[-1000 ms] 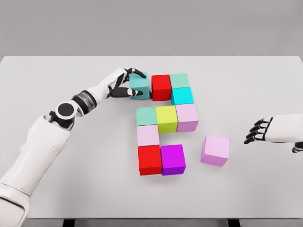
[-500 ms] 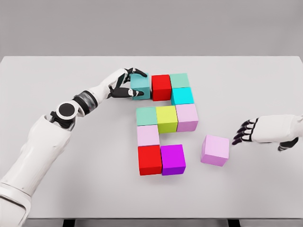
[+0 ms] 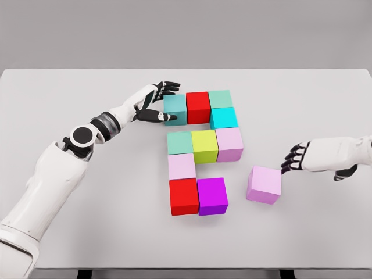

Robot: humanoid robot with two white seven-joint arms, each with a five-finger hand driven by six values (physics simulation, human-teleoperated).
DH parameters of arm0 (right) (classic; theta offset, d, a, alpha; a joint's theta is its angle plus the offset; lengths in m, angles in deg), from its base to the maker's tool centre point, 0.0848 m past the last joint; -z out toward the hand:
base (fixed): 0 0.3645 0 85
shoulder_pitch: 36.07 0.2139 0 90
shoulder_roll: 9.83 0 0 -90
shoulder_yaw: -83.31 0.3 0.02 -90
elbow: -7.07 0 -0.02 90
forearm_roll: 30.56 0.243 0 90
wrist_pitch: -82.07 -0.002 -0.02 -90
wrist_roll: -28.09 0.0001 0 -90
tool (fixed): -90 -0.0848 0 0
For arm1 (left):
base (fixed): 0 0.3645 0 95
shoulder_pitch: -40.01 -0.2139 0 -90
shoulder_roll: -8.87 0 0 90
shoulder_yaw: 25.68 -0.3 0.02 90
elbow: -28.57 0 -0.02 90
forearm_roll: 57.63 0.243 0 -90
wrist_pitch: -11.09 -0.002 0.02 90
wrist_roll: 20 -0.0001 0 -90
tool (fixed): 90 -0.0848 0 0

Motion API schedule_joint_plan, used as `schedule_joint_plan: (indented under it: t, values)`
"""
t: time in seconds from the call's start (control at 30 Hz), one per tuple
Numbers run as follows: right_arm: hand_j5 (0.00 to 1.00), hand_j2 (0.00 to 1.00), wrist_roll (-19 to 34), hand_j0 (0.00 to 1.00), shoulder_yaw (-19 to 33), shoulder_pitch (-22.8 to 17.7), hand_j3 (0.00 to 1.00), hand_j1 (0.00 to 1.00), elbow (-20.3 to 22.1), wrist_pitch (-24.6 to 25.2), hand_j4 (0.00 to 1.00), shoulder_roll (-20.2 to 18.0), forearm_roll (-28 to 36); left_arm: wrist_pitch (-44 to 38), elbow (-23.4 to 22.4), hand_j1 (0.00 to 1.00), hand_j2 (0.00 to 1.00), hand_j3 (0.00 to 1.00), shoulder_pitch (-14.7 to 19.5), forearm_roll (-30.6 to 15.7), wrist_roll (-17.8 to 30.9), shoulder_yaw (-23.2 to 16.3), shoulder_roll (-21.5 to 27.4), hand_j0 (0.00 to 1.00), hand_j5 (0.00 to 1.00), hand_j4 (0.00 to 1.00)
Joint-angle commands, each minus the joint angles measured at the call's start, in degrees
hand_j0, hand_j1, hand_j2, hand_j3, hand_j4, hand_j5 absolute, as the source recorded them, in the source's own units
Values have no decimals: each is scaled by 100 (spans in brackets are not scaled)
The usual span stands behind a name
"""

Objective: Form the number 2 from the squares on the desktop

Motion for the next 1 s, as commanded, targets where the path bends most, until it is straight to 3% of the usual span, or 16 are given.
schedule_joint_plan:
  t: [0.0,0.07,0.2,0.5,0.67,0.73,0.83,0.87,0.9,0.97]
  values:
    - [100,100,-1,100,-5,0,100,100,113,11,100,-4,20,0,5,86,86,86,0,-24,0,11,-1,86,86,86]
    - [100,100,-1,100,-5,0,100,100,131,11,100,-4,29,9,5,87,87,87,0,-24,0,2,-1,87,87,87]
    - [100,100,-1,100,56,0,100,100,271,11,100,5,116,9,13,99,99,99,0,-33,0,11,7,99,99,99]
    - [100,100,-1,100,65,0,100,100,412,11,100,225,310,44,128,100,100,100,9,-68,17,55,95,100,100,100]
    - [100,100,-1,100,91,9,100,100,377,11,100,339,441,44,716,100,100,100,-97,-165,17,81,517,100,100,100]
    - [100,100,-1,100,425,9,100,100,324,11,100,339,705,44,901,100,100,100,-158,-287,17,90,737,100,100,100]
    - [100,100,-1,100,697,9,100,100,-62,11,100,269,1031,62,1164,100,100,100,-202,-411,17,99,1018,100,100,100]
    - [100,100,-1,100,830,9,100,100,-238,11,100,67,1101,211,1402,100,100,100,-351,-437,35,195,1220,100,100,100]
    - [100,100,-1,100,847,0,100,100,-142,11,100,-319,1171,456,1656,100,100,100,-492,-481,52,301,1448,100,100,100]
    - [100,100,-1,100,733,-79,100,100,438,11,100,-1189,1162,1133,2087,100,100,100,-729,-630,61,310,1984,100,100,100]
